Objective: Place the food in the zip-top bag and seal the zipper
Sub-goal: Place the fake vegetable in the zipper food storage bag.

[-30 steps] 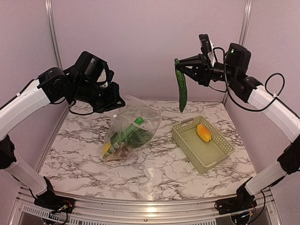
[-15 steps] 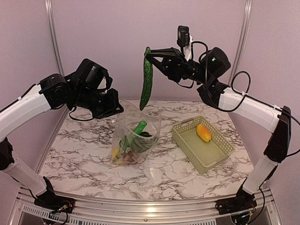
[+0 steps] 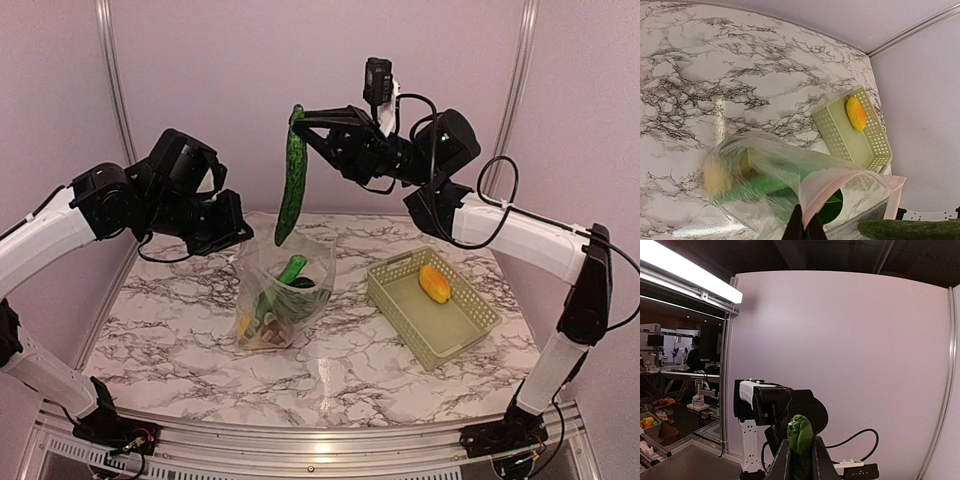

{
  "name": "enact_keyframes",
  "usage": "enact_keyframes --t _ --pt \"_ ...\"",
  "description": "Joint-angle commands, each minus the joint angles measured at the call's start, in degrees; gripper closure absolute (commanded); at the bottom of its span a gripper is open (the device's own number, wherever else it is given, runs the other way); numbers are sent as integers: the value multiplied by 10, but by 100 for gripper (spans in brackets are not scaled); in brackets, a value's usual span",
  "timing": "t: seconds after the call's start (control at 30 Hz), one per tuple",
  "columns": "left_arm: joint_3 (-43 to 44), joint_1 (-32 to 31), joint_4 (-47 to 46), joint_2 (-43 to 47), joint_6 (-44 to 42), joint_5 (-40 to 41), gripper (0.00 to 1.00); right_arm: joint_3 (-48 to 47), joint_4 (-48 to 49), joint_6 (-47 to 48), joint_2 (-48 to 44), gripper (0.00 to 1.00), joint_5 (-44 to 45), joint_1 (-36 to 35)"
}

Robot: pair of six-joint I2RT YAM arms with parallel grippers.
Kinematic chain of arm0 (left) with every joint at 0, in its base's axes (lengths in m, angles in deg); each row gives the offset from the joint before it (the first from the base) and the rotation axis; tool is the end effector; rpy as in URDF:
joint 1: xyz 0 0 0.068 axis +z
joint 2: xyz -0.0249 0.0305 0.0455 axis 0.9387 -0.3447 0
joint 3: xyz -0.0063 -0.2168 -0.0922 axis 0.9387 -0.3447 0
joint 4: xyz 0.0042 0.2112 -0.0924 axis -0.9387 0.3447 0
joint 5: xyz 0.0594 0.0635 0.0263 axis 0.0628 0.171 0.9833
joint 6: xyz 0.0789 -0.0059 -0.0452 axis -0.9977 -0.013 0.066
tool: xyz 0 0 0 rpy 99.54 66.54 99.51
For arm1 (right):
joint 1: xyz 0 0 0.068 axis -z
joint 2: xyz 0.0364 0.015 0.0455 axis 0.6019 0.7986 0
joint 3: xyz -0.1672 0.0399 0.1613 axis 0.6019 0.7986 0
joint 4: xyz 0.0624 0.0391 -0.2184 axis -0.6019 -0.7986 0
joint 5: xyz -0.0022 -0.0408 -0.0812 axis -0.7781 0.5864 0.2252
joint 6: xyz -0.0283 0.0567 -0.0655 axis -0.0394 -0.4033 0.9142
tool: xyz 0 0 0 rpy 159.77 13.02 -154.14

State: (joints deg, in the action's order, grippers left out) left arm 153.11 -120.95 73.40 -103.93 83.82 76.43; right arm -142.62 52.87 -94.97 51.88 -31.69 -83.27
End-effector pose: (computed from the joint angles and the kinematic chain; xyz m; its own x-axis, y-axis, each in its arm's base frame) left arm 0.2017 -0.2327 0.3378 -0.7706 -0.2688 -0.5779 0.1663 0.7905 -0.5895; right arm 0.2039 0.3061 0.4470 0.0034 0.4148 -0.9099 -0.9695 -0.2216 -0.1047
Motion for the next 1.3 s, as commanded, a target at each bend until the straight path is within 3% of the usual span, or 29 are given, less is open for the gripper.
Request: enact_keyframes --t 0.0,0.33,0.93,1.13,1.27 --pt "-11 2 -15 13 -3 11 100 -33 2 5 -4 100 0 -7" --pt "-10 4 -28 15 -3 9 100 62 6 60 -12 100 -2 -10" --pt "-15 5 -27 32 1 30 100 143 65 57 36 100 13 -57" --pt "-21 7 -27 44 -7 39 100 128 -37 72 34 64 -7 -43" --pt "-25 9 -29 51 -23 52 100 90 -212 150 -1 56 -36 -5"
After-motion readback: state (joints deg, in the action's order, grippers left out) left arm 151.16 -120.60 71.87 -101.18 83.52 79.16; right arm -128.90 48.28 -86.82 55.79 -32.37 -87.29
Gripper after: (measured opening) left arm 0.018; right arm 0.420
